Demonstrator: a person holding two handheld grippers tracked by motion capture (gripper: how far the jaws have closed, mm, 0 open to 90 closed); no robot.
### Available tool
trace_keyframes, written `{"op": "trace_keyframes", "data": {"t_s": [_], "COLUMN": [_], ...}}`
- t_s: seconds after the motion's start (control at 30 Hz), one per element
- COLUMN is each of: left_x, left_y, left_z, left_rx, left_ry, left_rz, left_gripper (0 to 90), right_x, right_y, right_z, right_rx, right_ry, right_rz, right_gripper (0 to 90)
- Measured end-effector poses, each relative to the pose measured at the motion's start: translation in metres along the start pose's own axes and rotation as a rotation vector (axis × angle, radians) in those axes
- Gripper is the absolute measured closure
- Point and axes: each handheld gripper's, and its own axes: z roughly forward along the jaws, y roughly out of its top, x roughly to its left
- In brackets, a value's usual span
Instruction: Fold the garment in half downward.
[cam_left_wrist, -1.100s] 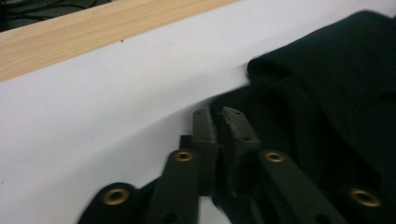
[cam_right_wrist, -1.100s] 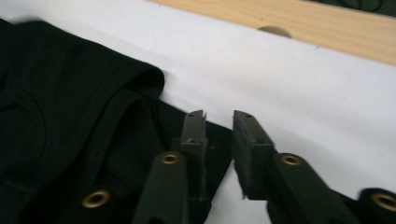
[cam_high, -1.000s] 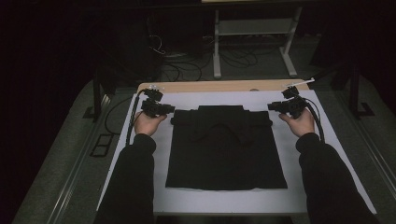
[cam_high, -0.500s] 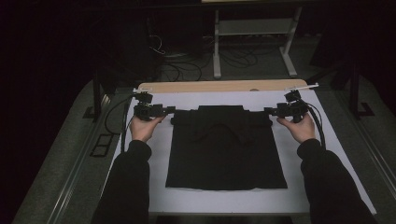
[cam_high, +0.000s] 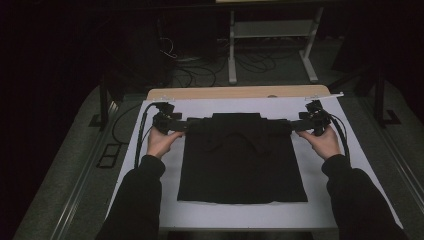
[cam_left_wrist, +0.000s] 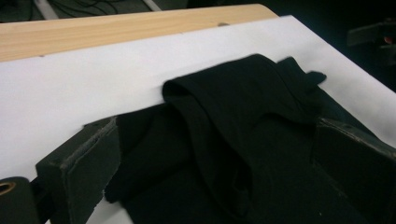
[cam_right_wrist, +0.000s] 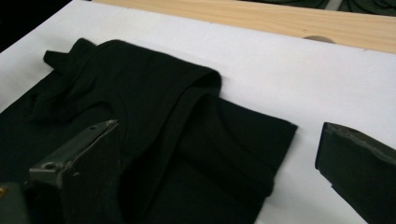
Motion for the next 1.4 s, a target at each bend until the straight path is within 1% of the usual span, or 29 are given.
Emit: {"op": "trace_keyframes", "data": {"t_s": [0.07,0.13,0.23,0.33,0.47,0.63,0.7,0.9,1.0,1.03,1.1,1.13,1.2,1.27,1.4], "left_x": [-0.003,-0.007,-0.012,-0.016,-0.020,-0.022,-0.023,-0.027,-0.029,-0.030,-0.030,-0.030,-0.030,-0.030,-0.030], "left_y": [-0.001,-0.002,-0.004,-0.006,-0.010,-0.014,-0.015,-0.017,-0.019,-0.019,-0.020,-0.020,-0.021,-0.022,-0.027], "left_z": [0.002,0.003,0.004,0.006,0.011,0.019,0.021,0.027,0.030,0.031,0.032,0.032,0.033,0.034,0.036], "left_rx": [0.009,0.012,0.002,0.011,0.022,0.035,0.046,0.057,0.064,0.068,0.073,0.072,0.075,0.070,0.081], "left_ry": [-0.009,-0.009,0.002,0.003,-0.003,-0.021,-0.024,-0.036,-0.039,-0.042,-0.042,-0.044,-0.045,-0.048,-0.052], "left_rz": [0.012,0.025,0.046,0.068,0.082,0.077,0.083,0.093,0.104,0.101,0.109,0.103,0.105,0.103,0.111], "left_gripper": [0.5,0.0,0.0,0.1,0.1,0.2,0.1,0.1,0.1,0.1,0.1,0.1,0.1,0.1,0.1], "right_x": [0.003,0.007,0.010,0.012,0.014,0.019,0.022,0.029,0.032,0.033,0.035,0.036,0.037,0.038,0.042], "right_y": [-0.001,-0.002,-0.005,-0.008,-0.013,-0.016,-0.017,-0.019,-0.020,-0.020,-0.021,-0.021,-0.021,-0.022,-0.022], "right_z": [0.001,0.002,0.004,0.007,0.012,0.017,0.019,0.025,0.028,0.029,0.031,0.031,0.033,0.034,0.036], "right_rx": [0.004,0.008,0.008,0.008,0.024,0.037,0.043,0.060,0.066,0.069,0.071,0.074,0.079,0.079,0.084], "right_ry": [0.009,0.021,0.031,0.044,0.052,0.063,0.069,0.081,0.084,0.087,0.091,0.093,0.098,0.100,0.107], "right_rz": [-0.018,-0.019,-0.029,-0.027,-0.030,-0.041,-0.058,-0.071,-0.086,-0.087,-0.100,-0.101,-0.105,-0.111,-0.119], "right_gripper": [0.2,0.2,0.2,0.2,0.2,0.2,0.2,0.2,0.2,0.2,0.2,0.2,0.2,0.2,0.4]}}
